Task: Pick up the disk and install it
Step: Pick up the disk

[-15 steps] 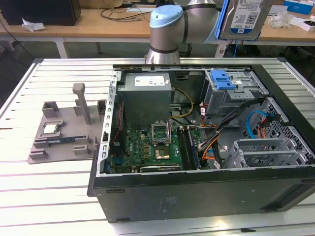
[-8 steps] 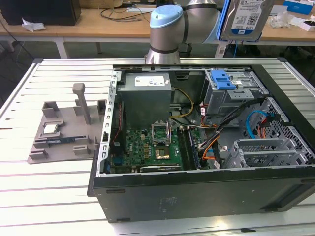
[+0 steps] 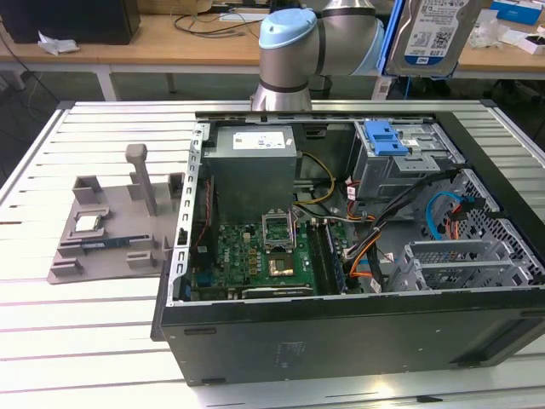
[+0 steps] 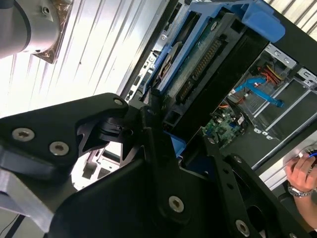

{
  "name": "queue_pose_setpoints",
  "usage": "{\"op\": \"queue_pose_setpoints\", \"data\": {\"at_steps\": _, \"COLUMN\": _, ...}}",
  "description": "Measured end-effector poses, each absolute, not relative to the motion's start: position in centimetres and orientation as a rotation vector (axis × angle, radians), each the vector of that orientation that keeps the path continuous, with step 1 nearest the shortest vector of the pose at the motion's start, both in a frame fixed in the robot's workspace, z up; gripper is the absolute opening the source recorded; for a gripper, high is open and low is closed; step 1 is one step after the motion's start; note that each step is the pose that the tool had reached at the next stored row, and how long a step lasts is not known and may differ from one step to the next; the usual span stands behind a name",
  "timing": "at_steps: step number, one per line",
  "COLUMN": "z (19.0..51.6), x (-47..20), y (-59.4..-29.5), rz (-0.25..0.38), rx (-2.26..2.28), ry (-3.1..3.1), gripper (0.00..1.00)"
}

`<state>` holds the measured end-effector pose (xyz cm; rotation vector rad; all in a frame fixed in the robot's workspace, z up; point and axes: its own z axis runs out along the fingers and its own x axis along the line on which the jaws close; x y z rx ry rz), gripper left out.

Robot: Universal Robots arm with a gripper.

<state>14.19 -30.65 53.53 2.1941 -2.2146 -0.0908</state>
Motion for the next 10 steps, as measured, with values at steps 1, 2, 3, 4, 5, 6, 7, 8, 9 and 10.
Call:
{"op": "queue_pose_setpoints", "data": {"at_steps": 1, "z": 53.5, "x": 14.2, "y": -30.9, "rz": -0.091, "rx": 2.194, "ry": -2.215, "gripper": 0.37}}
{"op": "queue_pose_setpoints", "data": {"at_steps": 2, "z": 53.5, "x": 14.2, "y": -31.0, "rz": -0.091, "rx": 2.194, "ry": -2.215, "gripper": 0.37}}
{"op": "queue_pose_setpoints", "data": {"at_steps": 3, "z": 53.5, "x": 14.2, "y": -31.3, "rz": -0.091, "rx": 2.194, "ry": -2.215, "gripper": 0.37}}
{"op": "queue_pose_setpoints", "data": {"at_steps": 4, "z": 53.5, "x": 14.2, "y": -31.5, "rz": -0.091, "rx": 2.194, "ry": -2.215, "gripper": 0.37}}
{"op": "queue_pose_setpoints", "data": {"at_steps": 5, "z": 53.5, "x": 14.2, "y": -31.6, "rz": -0.091, "rx": 2.194, "ry": -2.215, "gripper": 0.37}}
{"op": "queue_pose_setpoints", "data": {"at_steps": 6, "z": 53.5, "x": 14.2, "y": -31.7, "rz": -0.091, "rx": 2.194, "ry": -2.215, "gripper": 0.37}}
{"op": "queue_pose_setpoints", "data": {"at_steps": 7, "z": 53.5, "x": 14.2, "y": -31.9, "rz": -0.091, "rx": 2.194, "ry": -2.215, "gripper": 0.37}}
{"op": "queue_pose_setpoints", "data": {"at_steps": 8, "z": 53.5, "x": 14.2, "y": -32.0, "rz": -0.091, "rx": 2.194, "ry": -2.215, "gripper": 0.37}}
{"op": "queue_pose_setpoints", "data": {"at_steps": 9, "z": 53.5, "x": 14.2, "y": -32.2, "rz": -0.091, "rx": 2.194, "ry": -2.215, "gripper": 0.37}}
{"op": "queue_pose_setpoints", "data": {"at_steps": 10, "z": 53.5, "x": 14.2, "y": -32.4, "rz": -0.091, "rx": 2.194, "ry": -2.214, "gripper": 0.37}}
